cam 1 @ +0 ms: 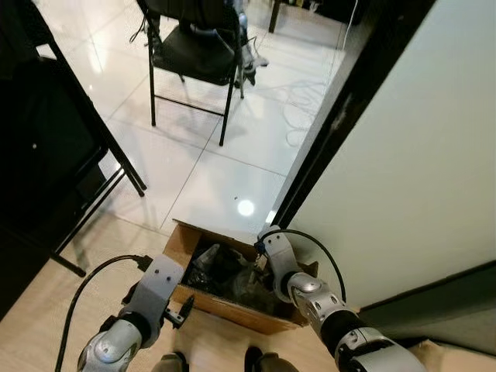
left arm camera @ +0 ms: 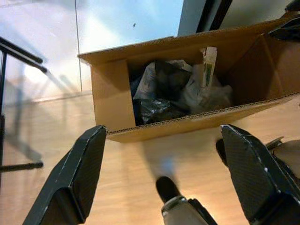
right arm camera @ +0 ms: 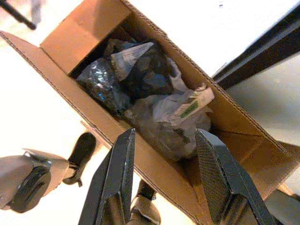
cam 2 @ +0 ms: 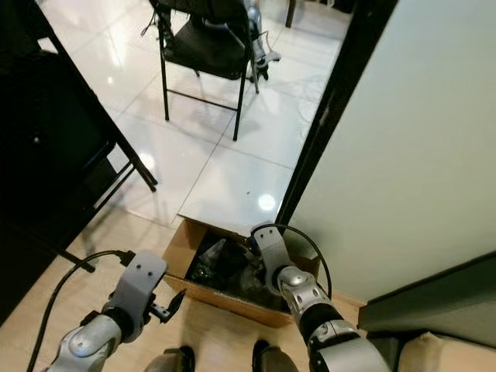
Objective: Clean up the room
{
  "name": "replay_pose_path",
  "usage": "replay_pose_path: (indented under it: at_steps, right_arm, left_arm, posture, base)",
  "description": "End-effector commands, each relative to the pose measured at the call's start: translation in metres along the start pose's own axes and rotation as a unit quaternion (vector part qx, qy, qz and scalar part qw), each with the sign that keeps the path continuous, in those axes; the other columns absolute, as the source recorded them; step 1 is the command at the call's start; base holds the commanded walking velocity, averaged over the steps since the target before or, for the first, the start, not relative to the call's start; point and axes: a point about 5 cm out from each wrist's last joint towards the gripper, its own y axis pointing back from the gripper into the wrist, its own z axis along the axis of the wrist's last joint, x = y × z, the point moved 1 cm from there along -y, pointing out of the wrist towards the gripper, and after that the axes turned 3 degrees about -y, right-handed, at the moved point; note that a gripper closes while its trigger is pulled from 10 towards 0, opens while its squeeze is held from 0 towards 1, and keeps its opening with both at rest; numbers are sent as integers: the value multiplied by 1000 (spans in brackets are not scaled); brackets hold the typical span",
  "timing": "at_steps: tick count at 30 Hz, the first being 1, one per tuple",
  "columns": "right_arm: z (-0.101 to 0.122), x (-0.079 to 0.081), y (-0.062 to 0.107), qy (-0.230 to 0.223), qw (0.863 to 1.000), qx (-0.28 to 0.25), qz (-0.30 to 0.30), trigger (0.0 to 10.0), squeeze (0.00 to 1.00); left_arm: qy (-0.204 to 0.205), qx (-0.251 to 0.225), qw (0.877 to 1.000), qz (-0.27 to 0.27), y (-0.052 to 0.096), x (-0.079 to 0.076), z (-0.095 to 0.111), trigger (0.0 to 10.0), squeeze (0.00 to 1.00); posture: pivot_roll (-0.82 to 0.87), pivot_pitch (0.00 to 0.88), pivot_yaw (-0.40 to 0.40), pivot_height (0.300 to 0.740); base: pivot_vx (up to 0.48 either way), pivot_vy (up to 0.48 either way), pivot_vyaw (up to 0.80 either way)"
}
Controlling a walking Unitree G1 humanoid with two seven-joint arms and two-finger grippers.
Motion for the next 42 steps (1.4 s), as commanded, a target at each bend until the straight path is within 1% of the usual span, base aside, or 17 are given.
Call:
replay_pose_path:
  at_steps: [1,4,5,6,7,8,9,10,11,13,15,18,26,32,34,38,42]
  right_arm:
    - [-15,1,5,-23,1000,7,-1,10000,0]
    - [-15,1,5,-23,1000,7,-1,10000,0]
    - [-16,3,10,-39,999,-15,-6,10000,0]
    - [-16,3,10,-39,999,-15,-6,10000,0]
    - [-22,1,16,-55,998,-29,-27,10000,0]
    - [-22,1,16,-55,998,-29,-27,10000,0]
    - [-28,-1,23,-67,996,-44,-49,10000,0]
    - [-28,-1,23,-67,996,-44,-49,10000,0]
    - [-33,-5,27,-73,993,-56,-71,10000,0]
    - [-33,-5,27,-73,993,-56,-71,10000,0]
    - [-38,-11,33,-74,990,-64,-106,10000,0]
    - [-40,-14,34,-79,988,-64,-116,10000,0]
    - [-38,-13,38,-81,988,-54,-119,10000,0]
    - [-33,-10,42,-79,988,-55,-121,10000,0]
    - [-32,-10,44,-90,986,-54,-130,10000,0]
    - [-31,-8,44,-86,987,-53,-129,10000,0]
    - [-29,-11,44,-95,985,-57,-133,10000,0]
  left_arm:
    - [17,18,1000,12,-6,-5,-9,10000,0]
    - [17,18,1000,12,-6,-5,-9,10000,0]
    - [27,21,999,36,-13,-4,-9,10000,0]
    - [27,21,999,36,-13,-4,-9,10000,0]
    - [52,31,996,60,-20,-2,-10,10000,0]
    - [52,31,996,60,-20,-2,-10,10000,0]
    - [52,41,995,74,-25,-2,-12,10000,0]
    - [52,41,995,74,-25,-2,-12,10000,0]
    - [59,45,994,79,-27,-3,-13,10000,0]
    - [59,45,994,79,-27,-3,-13,10000,0]
    - [69,44,993,89,-28,-3,-13,10000,0]
    - [72,38,992,93,-28,-2,-12,10000,0]
    - [83,13,991,106,-30,-2,-4,10000,0]
    - [91,15,990,111,-32,-4,-6,10000,0]
    - [89,10,989,116,-32,-3,-4,10000,0]
    - [95,7,988,123,-32,0,-4,10000,0]
    - [102,6,986,128,-33,2,-3,10000,0]
  posture:
    - [-51,156,-52,740]
    - [-51,156,-52,740]
    - [-66,143,-36,740]
    - [-66,143,-36,740]
    - [-79,137,-16,740]
    - [-79,137,-16,740]
    - [-79,136,-8,740]
    - [-79,136,-8,740]
    - [-79,136,-8,740]
    - [-79,136,-8,740]
    - [-83,138,-2,740]
    - [-83,138,-2,740]
    - [-74,144,-16,740]
    - [-75,144,-24,740]
    - [-74,137,-36,740]
    - [-74,135,-29,740]
    - [-76,131,-28,740]
  base:
    - [0,0,0]
    - [0,0,0]
    - [0,0,0]
    - [0,0,0]
    - [0,0,0]
    - [0,0,0]
    - [0,0,0]
    - [0,0,0]
    - [0,0,0]
    - [0,0,0]
    - [0,0,0]
    - [0,0,0]
    - [0,0,-730]
    - [0,0,-800]
    - [0,0,-800]
    - [0,0,-800]
    - [0,0,-800]
